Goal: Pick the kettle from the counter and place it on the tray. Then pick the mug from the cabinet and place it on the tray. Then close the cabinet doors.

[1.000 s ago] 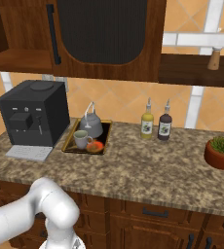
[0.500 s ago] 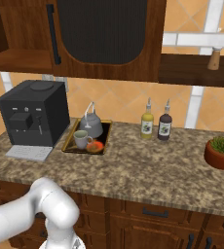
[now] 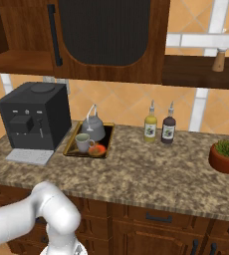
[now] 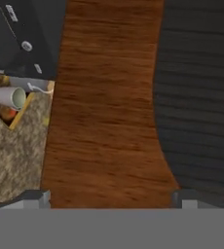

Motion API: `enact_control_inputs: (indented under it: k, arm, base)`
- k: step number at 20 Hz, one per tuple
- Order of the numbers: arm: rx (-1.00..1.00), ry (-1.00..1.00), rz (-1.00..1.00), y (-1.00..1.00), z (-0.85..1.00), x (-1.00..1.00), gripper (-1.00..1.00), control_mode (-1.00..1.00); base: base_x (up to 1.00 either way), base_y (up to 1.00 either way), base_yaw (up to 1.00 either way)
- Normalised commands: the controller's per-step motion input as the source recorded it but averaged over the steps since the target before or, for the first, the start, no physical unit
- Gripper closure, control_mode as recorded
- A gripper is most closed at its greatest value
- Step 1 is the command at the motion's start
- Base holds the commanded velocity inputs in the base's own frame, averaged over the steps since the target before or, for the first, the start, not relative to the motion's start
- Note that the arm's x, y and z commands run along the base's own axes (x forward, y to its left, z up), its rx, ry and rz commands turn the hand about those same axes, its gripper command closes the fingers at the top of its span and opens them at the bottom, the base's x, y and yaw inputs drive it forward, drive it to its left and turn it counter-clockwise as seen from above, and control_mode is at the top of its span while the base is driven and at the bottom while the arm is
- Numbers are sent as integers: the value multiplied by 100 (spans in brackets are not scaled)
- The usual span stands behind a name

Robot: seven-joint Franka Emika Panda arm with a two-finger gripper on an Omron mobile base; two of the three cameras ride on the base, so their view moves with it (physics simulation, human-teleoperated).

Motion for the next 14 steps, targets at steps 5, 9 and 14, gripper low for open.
enact_control_inputs:
  k: [5, 9, 14]
  arm:
    - [0, 0, -17, -60, 0, 52, -100, -100]
    - [0, 0, -11, -61, 0, 55, -100, -100]
    - [2, 0, 0, -67, 0, 54, -100, -100]
  base:
    - [0, 0, 0]
    - [0, 0, 0]
    - [0, 0, 0]
